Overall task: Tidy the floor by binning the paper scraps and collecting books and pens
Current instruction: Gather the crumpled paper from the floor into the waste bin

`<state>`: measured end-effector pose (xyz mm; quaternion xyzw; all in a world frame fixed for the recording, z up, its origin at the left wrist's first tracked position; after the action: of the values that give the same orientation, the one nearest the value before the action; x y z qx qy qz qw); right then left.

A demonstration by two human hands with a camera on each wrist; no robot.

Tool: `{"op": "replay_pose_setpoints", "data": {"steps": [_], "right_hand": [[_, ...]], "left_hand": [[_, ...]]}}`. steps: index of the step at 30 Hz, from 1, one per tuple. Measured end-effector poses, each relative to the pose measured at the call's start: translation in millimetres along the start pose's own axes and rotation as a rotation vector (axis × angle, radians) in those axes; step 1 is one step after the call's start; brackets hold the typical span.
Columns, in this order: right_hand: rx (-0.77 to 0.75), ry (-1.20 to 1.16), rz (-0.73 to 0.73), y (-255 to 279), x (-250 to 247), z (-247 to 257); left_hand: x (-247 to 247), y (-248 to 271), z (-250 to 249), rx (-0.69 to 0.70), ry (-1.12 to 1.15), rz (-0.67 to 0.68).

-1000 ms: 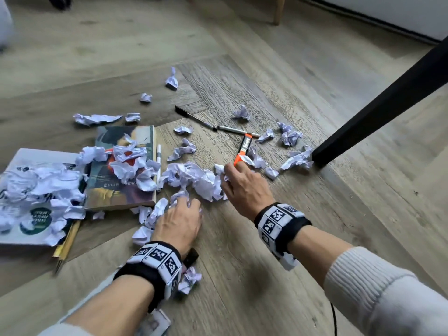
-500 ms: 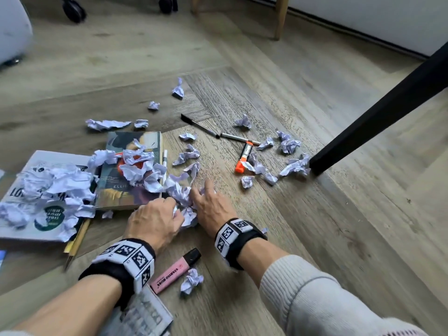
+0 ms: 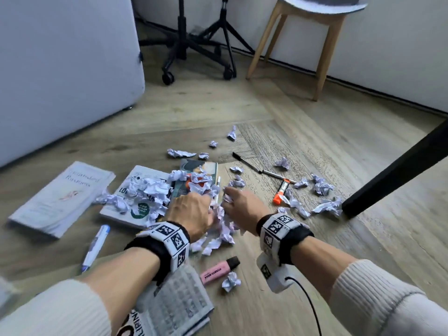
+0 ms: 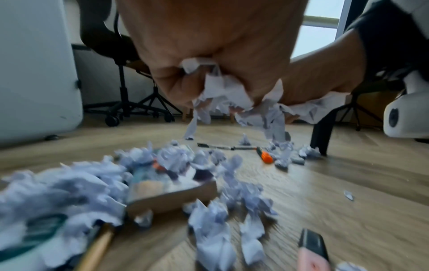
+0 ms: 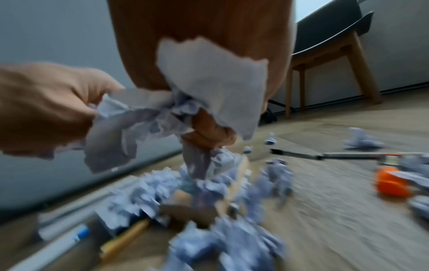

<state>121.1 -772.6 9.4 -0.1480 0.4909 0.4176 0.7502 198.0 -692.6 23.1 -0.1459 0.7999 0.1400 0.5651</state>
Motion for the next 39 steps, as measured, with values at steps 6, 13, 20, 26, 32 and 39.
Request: {"op": "replay_pose_setpoints", "data": {"steps": [6, 13, 20, 26, 32, 39], "right_hand": [[-0.235, -0.092, 0.000, -13, 0, 151], [-0.595, -0.157, 0.186, 33, 69, 339], [-0.882, -0.148, 0.506, 144, 156, 469], [-1.158, -0.174, 0.679, 270, 179, 566], [-1.349, -0.327, 0.720, 400, 203, 633], [-1.488, 0.144, 0.730, 490, 277, 622]], "left_hand": [[-105, 80, 90, -0.344, 0.103, -0.179], [-172, 268, 206, -0.747, -0.029, -0.360], [-194, 477, 229, -1.127, -0.100, -0.370], [-248, 623, 200, -1.331, -0.129, -0.565], [-235, 761, 179, -1.676, -0.072, -0.828], [-124, 823, 160, -1.901, 1.082, -1.316]]}}
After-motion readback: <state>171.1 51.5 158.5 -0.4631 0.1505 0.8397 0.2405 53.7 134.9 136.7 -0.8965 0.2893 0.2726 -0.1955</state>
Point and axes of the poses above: each hand's wrist, its own y-axis away from the middle knuckle, its own x-axis out of the palm, z = x × y, the point moved 8 cm from there along -y, towards the middle knuckle, and after that the axes turned 6 degrees about y, right-handed, at the moved point
